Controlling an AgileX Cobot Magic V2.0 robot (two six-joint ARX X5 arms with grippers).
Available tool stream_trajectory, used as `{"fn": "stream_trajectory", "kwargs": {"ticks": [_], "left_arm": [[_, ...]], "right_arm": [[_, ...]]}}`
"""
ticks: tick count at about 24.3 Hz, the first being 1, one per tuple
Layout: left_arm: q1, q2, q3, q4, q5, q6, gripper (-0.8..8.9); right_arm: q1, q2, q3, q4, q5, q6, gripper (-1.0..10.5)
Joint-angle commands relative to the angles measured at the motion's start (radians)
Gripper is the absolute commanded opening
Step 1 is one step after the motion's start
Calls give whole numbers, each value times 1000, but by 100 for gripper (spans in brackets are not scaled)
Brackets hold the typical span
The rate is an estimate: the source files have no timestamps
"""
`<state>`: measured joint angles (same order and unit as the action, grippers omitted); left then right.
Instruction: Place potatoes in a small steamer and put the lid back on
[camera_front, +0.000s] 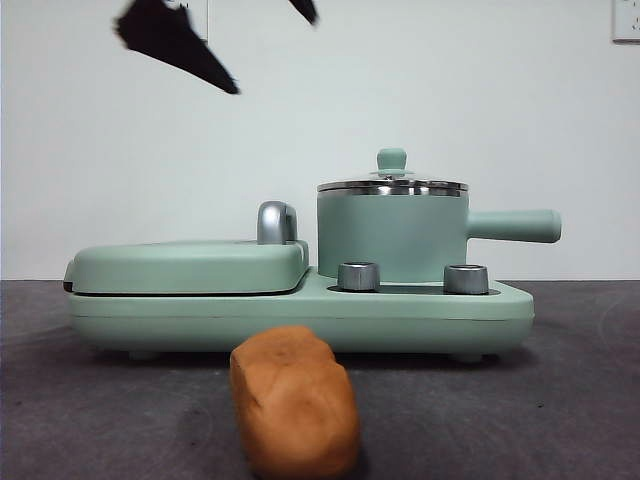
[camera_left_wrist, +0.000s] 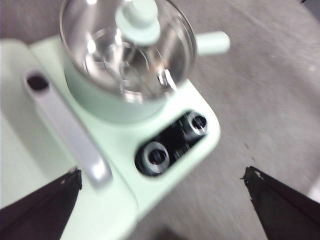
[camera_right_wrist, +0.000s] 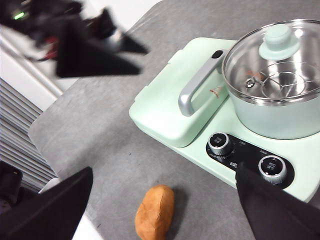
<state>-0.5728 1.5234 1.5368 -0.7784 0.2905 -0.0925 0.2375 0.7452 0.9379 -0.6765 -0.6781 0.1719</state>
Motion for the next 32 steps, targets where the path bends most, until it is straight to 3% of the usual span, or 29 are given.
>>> {"fn": "stream_trajectory", "kwargs": {"ticks": [1, 4, 10, 20, 26, 27, 30, 32], "left_arm": [[-25, 105, 107, 38, -57, 39, 531], [-44, 193, 155, 161, -89, 62, 530], [-60, 314, 189, 401, -137, 27, 523], [-90, 507, 343, 406, -139, 60, 516], [-115, 533, 359, 399, -184, 148, 449], [-118, 533, 359, 396, -187, 159, 400], [-119, 533, 359, 370, -187, 161, 301], [-119, 533, 359, 364, -187, 167, 301]], "right_arm": [[12, 5, 18, 6, 4, 4, 457], [16, 5, 18, 6, 5, 3, 457], [16, 5, 18, 6, 5, 4, 457], [16, 5, 18, -3, 5, 7, 457], [16, 5, 18, -6, 5, 11, 457], [16, 5, 18, -6, 5, 11, 457], [16, 5, 18, -6, 5, 11, 457], [16, 5, 18, -6, 5, 11, 457]]}}
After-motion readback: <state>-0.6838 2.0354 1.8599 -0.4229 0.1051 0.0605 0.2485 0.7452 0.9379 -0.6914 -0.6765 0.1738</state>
